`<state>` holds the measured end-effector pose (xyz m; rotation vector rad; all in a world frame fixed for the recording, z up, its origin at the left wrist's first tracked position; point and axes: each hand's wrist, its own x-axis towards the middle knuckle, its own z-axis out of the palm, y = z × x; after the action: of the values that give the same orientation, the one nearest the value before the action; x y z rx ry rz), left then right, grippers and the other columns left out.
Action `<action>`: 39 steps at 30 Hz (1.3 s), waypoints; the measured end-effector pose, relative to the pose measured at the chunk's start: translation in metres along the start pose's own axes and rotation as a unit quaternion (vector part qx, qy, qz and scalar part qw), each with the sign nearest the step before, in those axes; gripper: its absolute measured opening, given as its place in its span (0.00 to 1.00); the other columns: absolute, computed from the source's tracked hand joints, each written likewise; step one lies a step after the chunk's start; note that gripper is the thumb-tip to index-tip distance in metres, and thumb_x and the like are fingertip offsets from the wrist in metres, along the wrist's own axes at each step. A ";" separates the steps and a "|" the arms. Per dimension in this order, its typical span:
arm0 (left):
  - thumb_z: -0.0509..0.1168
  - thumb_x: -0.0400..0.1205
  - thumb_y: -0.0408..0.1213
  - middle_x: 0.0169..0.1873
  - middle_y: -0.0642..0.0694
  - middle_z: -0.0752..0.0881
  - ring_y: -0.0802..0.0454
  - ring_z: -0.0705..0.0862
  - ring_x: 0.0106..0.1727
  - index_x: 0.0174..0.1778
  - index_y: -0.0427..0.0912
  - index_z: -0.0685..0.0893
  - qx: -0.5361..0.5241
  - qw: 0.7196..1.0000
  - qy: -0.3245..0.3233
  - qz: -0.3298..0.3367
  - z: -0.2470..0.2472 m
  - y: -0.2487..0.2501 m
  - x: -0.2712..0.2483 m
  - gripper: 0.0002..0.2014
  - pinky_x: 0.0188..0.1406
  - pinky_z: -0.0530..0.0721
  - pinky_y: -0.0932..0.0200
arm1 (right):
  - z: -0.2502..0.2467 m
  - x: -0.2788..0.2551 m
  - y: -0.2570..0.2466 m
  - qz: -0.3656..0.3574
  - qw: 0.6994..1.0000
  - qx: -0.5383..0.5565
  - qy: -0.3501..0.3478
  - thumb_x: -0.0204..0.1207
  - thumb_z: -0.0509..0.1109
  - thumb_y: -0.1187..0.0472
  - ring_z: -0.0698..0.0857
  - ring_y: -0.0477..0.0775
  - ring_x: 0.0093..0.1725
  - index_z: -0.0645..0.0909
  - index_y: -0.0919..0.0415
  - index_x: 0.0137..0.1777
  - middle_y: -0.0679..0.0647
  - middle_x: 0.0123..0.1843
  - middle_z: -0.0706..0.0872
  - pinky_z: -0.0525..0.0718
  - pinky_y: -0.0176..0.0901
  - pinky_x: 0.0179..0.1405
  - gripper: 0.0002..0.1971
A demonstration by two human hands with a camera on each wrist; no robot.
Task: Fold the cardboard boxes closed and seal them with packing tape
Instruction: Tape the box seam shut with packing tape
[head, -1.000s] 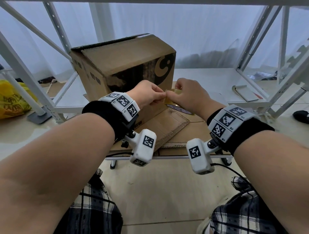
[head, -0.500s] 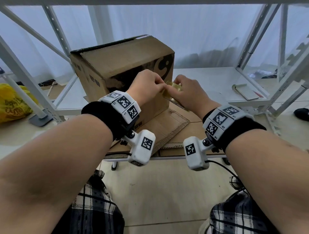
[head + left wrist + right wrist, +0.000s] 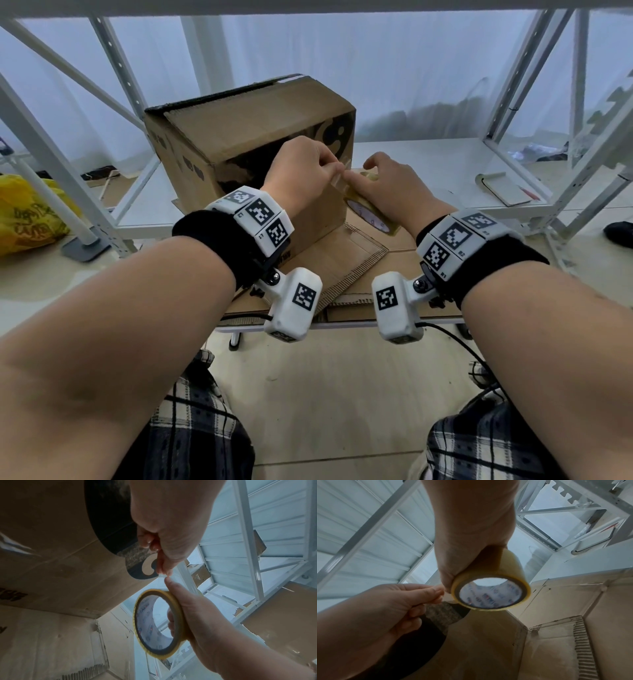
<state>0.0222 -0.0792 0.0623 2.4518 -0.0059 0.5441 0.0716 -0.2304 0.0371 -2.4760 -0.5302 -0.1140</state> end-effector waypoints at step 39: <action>0.64 0.82 0.52 0.45 0.56 0.90 0.52 0.82 0.54 0.53 0.52 0.89 0.110 0.976 0.184 0.038 -0.100 -0.006 0.022 0.13 0.59 0.67 0.55 | -0.041 0.049 -0.101 -0.122 0.979 0.054 0.152 0.81 0.67 0.56 0.78 0.48 0.49 0.85 0.54 0.52 0.48 0.49 0.84 0.71 0.38 0.47 0.07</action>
<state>0.0051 -0.0139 0.1394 2.5319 0.1195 1.0771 0.0779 -0.1622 0.1350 -2.2239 -0.6826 -0.5381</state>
